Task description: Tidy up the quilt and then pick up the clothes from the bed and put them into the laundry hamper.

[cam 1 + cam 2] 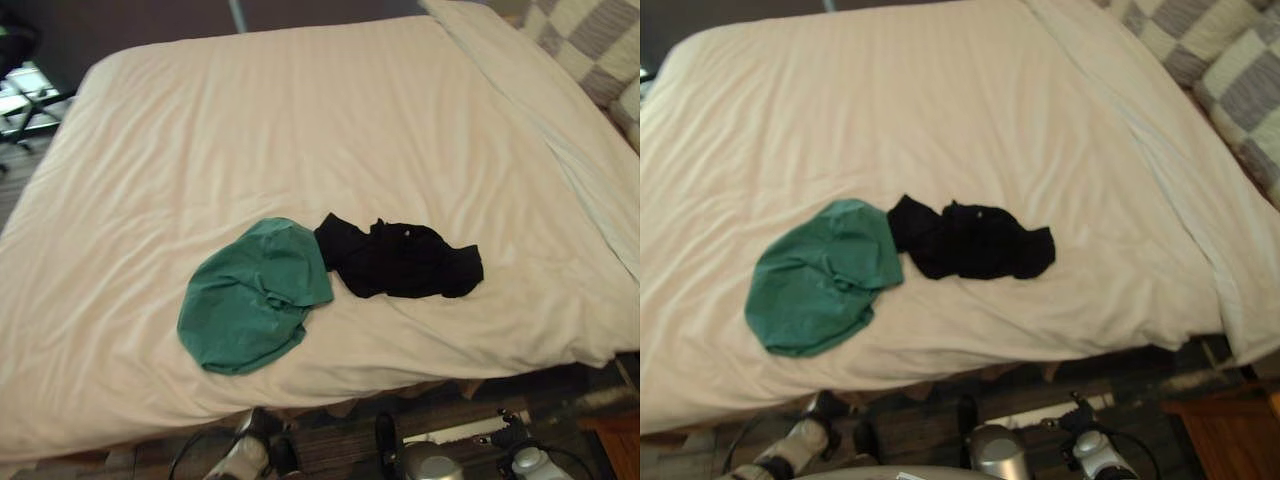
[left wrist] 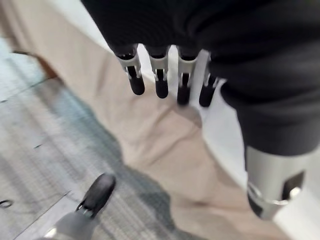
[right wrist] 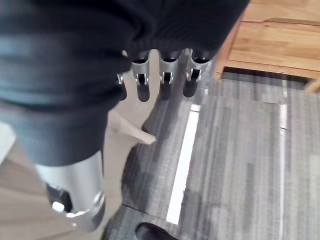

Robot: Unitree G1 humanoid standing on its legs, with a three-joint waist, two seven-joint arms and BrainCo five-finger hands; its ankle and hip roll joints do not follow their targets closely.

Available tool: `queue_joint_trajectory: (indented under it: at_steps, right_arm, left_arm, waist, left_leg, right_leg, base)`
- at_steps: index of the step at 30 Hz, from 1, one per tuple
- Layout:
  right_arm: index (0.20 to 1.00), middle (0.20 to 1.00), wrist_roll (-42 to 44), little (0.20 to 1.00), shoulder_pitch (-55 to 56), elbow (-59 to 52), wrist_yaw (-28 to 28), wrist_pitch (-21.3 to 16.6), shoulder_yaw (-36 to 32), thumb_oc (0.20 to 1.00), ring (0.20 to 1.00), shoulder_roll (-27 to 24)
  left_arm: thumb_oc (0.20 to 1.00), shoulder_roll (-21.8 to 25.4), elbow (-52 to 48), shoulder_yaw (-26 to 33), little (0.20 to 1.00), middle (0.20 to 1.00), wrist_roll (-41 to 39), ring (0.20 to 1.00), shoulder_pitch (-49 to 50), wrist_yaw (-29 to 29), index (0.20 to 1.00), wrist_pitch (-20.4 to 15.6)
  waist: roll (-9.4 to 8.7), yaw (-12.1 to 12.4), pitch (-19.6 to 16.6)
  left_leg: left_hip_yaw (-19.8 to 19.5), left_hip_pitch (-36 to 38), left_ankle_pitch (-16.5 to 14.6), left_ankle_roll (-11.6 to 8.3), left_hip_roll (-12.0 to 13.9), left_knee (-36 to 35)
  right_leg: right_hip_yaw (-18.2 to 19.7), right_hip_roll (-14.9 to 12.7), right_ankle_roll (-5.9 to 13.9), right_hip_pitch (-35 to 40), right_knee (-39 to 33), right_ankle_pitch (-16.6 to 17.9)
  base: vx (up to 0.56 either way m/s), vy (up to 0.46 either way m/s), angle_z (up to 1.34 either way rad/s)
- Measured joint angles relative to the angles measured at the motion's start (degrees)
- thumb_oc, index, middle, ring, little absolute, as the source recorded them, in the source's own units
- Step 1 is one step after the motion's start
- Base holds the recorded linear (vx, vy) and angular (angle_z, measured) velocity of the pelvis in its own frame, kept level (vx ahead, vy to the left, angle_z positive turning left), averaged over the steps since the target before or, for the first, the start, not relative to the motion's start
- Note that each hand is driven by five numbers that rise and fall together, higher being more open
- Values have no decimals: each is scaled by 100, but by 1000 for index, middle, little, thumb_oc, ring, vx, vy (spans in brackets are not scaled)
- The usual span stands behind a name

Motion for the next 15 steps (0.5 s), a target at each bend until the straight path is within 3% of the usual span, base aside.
queue_joint_trajectory:
  at_steps: [2, 3, 4, 6, 7, 11, 13, 14, 15]
  right_arm:
    - [1000, 1000, -3, 1000, 43, -60, -1, 58, 55, 1000, 1000, -20]
    - [1000, 1000, -3, 1000, 4, -177, -6, 93, 136, 1000, 1000, 171]
    - [1000, 1000, -4, 1000, -5, -206, 34, 78, 210, 1000, 1000, 290]
    - [1000, 1000, -34, 1000, 22, -198, 59, 51, 430, 1000, 1000, 512]
    - [1000, 1000, -50, 1000, 15, -156, -15, 100, 375, 1000, 1000, 509]
    - [1000, 1000, -62, 1000, 50, -163, 35, 78, 379, 1000, 1000, 388]
    - [1000, 1000, -57, 1000, 26, 35, 49, 48, 309, 1000, 1000, 440]
    - [1000, 1000, -37, 1000, 109, 131, 50, 49, 54, 1000, 1000, 485]
    - [1000, 1000, -21, 1000, 203, 233, -15, 84, -184, 1000, 1000, 397]
  left_arm:
    - [1000, -105, -16, 2, 1000, 1000, -2, 1000, 100, -14, 1000, -18]
    - [1000, -32, -101, 7, 1000, 1000, -3, 1000, 75, -14, 1000, -20]
    - [1000, 14, -127, 6, 1000, 1000, -2, 1000, 69, -17, 1000, -27]
    - [1000, 11, -124, 11, 1000, 1000, -2, 1000, -5, -36, 1000, -27]
    - [1000, 5, -155, 11, 1000, 1000, -2, 1000, -23, -41, 1000, -35]
    - [1000, 149, -76, 167, 1000, 1000, -14, 1000, 63, 0, 1000, -24]
    - [1000, 224, 126, 610, 1000, 1000, -18, 1000, 218, 30, 1000, -30]
    - [1000, 334, 282, 1157, 1000, 1000, -179, 1000, 517, 98, 1000, -38]
    - [1000, 342, 421, 1503, 1000, 1000, -329, 1000, 660, 210, 1000, 62]
  waist:
    - [42, -3, 5]
    - [-160, 96, 97]
    - [-186, 202, 117]
    - [-269, 244, 139]
    - [-252, 288, 145]
    - [-278, 578, 93]
    - [-374, 706, 23]
    - [-413, 811, -42]
    - [-284, 797, -138]
  left_leg:
    - [171, 223, 250, 215, -169, 11]
    - [536, 275, 114, 275, -279, 12]
    - [635, 265, 114, 303, -283, 12]
    - [564, 266, -6, 524, -485, 13]
    - [558, 276, -37, 634, -577, 11]
    - [570, 269, -43, 732, -755, 3]
    - [595, 269, -52, 738, -826, -30]
    - [552, 277, -43, 640, -857, -29]
    - [539, 257, -15, 563, -716, -29]
  right_leg:
    - [198, 18, 92, -89, 41, 38]
    - [242, -103, 283, -302, 194, 167]
    - [182, -186, 459, -388, 252, 150]
    - [-291, -623, 532, -335, 265, 142]
    - [-270, -886, 740, -293, 274, 188]
    - [-249, -1295, 1085, 31, 88, 311]
    - [-337, -1472, 1249, 266, -450, 419]
    - [-369, -1537, 1422, 390, -504, 483]
    - [-397, -1387, 1445, 389, -503, 498]
  base:
    - [-202, 169, -79]
    - [-180, 131, -96]
    - [-148, 129, -85]
    - [-89, 73, -16]
    - [-54, 36, 6]
    - [-18, -60, -3]
    - [25, -94, -1]
    - [25, -76, 7]
    - [60, -81, 14]
